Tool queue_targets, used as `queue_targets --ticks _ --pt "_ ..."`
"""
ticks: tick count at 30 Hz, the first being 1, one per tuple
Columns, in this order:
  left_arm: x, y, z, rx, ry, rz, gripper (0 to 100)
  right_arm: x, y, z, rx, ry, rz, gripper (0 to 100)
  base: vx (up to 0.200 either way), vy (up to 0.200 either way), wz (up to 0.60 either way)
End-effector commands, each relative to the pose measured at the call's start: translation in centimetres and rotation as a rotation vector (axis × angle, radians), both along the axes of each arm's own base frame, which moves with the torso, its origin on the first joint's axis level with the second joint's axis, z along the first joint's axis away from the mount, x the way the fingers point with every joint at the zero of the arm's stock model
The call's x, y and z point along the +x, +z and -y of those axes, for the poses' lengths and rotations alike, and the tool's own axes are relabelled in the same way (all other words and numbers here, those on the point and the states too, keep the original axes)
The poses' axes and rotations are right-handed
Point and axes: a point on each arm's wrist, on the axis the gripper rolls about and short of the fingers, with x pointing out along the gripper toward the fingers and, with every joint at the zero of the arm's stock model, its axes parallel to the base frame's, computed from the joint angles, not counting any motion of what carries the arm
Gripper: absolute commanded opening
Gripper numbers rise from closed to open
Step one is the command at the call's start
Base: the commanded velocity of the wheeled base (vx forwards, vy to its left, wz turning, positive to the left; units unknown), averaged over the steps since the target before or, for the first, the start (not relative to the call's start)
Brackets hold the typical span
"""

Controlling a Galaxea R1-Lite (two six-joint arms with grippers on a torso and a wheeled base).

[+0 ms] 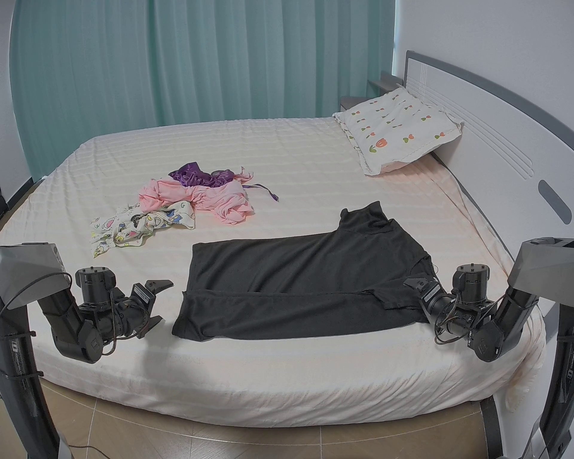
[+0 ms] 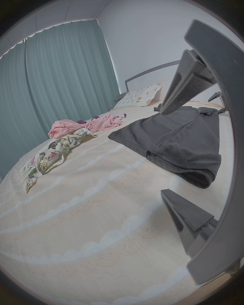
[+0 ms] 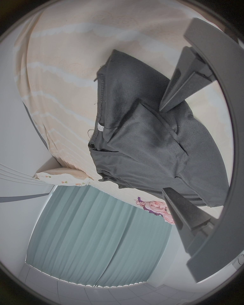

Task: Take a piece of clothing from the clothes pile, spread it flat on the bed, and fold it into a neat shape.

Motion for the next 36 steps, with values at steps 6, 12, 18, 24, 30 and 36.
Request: queue_targets --ticks 6,12,18,24,30,36 --pt "0.0 -0.1 0.0 0.000 0.000 -0.001 100 0.4 -0.6 -0.7 -0.003 0.008 -0.005 100 0.000 0.000 0.00" --pt "0.0 -0.1 0.0 0.000 0.000 -0.001 100 0.4 -0.7 -0.7 -0.005 0.005 -0.010 0 0.000 0.000 0.00" --pt "0.1 -0.1 0.0 0.000 0.000 0.000 100 0.2 -0.7 -0.7 -0.015 -0.013 -0.010 0 0.000 0.000 0.00" --pt "0.1 -0.1 0.0 0.000 0.000 0.000 100 0.1 -0.5 -0.7 -0.016 -0.017 -0.007 0 0.000 0.000 0.00" --pt "0.1 -0.2 0.0 0.001 0.000 -0.003 100 -0.6 1.7 -0.4 -0.015 -0.035 0.043 0 0.000 0.000 0.00" --pt "0.1 -0.3 0.0 0.002 0.001 -0.004 100 -1.5 2.7 -0.3 -0.016 -0.032 0.055 0 0.000 0.000 0.00"
